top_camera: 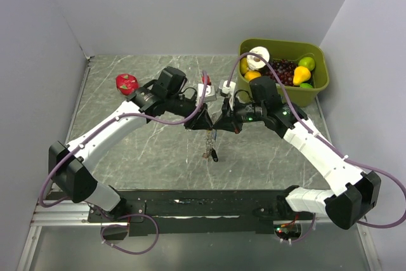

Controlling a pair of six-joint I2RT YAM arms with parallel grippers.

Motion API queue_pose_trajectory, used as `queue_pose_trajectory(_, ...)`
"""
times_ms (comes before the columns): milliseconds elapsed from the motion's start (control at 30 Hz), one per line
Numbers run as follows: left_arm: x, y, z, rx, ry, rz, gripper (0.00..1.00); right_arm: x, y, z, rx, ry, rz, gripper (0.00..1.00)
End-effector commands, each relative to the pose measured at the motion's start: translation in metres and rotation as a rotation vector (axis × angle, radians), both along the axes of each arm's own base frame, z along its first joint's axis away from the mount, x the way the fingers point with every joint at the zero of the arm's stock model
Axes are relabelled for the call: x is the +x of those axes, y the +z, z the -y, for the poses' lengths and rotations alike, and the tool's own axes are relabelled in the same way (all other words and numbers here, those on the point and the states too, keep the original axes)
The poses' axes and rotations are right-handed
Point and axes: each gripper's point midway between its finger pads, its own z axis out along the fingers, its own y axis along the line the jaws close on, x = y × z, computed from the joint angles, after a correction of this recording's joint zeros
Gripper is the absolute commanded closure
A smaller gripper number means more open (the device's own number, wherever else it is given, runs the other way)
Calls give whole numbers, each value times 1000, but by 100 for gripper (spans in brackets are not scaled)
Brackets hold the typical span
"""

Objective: Put the keys on the keyring

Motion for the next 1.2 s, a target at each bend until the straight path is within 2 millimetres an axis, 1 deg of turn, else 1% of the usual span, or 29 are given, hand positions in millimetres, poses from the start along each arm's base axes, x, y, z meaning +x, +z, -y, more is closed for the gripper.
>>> queue_pose_trajectory(0, -4, 16, 7, -33, -33, 24, 77, 0, 32, -5, 80, 18, 111, 100)
queue_pose_trajectory(67, -4, 15, 8, -34, -36, 24, 86, -1, 32, -5, 78, 16, 109, 100)
queue_pose_trajectory(100, -4, 14, 9, -27, -38, 22, 96, 0, 32, -4, 77, 11, 111, 100)
queue_pose_trajectory(133, -5, 14, 8, -20, -37, 14, 99, 0, 32, -4, 79, 12, 113, 100)
queue_pose_trajectory(233, -2, 12, 7, -10, -21, 14, 99, 0, 35, -4, 89, 8, 117, 100)
queue_pose_trajectory(300, 0, 21, 8, -44, -2, 46, 99, -1, 36, -4, 100, 2, 121, 100)
queue_pose_trajectory(333, -1, 17, 7, -51, 6, 45, 99, 0, 39, -5, 116, -5, 125, 97)
queue_pose_trajectory(367, 0, 33, 8, -103, 20, 86, 99, -2, 40, -4, 125, -8, 128, 85)
queue_pose_trajectory(400, 3, 36, 7, -123, 40, 103, 99, -2, 42, -3, 132, -16, 133, 78)
queue_pose_trajectory(433, 0, 32, 7, -131, 51, 87, 99, -1, 44, -1, 142, -29, 131, 71)
queue_pose_trajectory(467, 2, 49, 7, -192, 57, 142, 99, -2, 46, 0, 157, -34, 146, 59)
queue_pose_trajectory(500, 3, 53, 7, -216, 72, 152, 99, -1, 48, 1, 164, -45, 152, 54)
queue_pose_trajectory(533, 0, 46, 6, -221, 82, 129, 99, -1, 51, 2, 175, -53, 151, 51)
queue_pose_trajectory(567, -2, 55, 4, -255, 88, 149, 99, 0, 54, 5, 188, -63, 166, 46)
queue_pose_trajectory(600, -1, 66, 5, -304, 92, 184, 99, 1, 56, 7, 194, -73, 168, 44)
queue_pose_trajectory(633, -2, 59, 5, -314, 103, 164, 99, 0, 54, 8, 200, -72, 162, 43)
queue_pose_trajectory(667, -5, 67, 2, -346, 113, 180, 99, 0, 60, 10, 216, -77, 180, 43)
queue_pose_trajectory(700, -3, 81, 3, -411, 119, 227, 99, 0, 60, 11, 221, -78, 180, 43)
queue_pose_trajectory(733, -5, 72, 2, -416, 130, 211, 99, -1, 60, 12, 226, -79, 178, 43)
queue_pose_trajectory(767, -9, 80, -2, -449, 146, 204, 99, -1, 61, 13, 232, -76, 181, 44)
queue_pose_trajectory(867, -11, 93, -8, -549, 182, 244, 99, -4, 60, 14, 242, -61, 174, 47)
queue_pose_trajectory(900, -11, 93, -9, -577, 190, 250, 99, -5, 59, 14, 245, -55, 174, 47)
queue_pose_trajectory(933, -10, 100, -12, -604, 216, 268, 99, -6, 60, 14, 249, -49, 175, 48)
queue_pose_trajectory(967, -10, 101, -13, -618, 224, 270, 99, -8, 60, 14, 253, -41, 176, 48)
queue_pose_trajectory(1000, -10, 97, -15, -623, 237, 257, 99, -8, 60, 14, 256, -38, 176, 48)
queue_pose_trajectory(1033, -10, 105, -16, -655, 244, 277, 99, -10, 61, 15, 260, -36, 178, 48)
queue_pose_trajectory(1067, -10, 106, -17, -663, 245, 277, 99, -11, 62, 14, 265, -26, 181, 48)
queue_pose_trajectory(1100, -11, 105, -17, -671, 249, 268, 99, -12, 62, 14, 268, -22, 181, 47)
queue_pose_trajectory(1167, -12, 109, -17, -693, 241, 275, 99, -12, 62, 14, 272, -19, 180, 42)
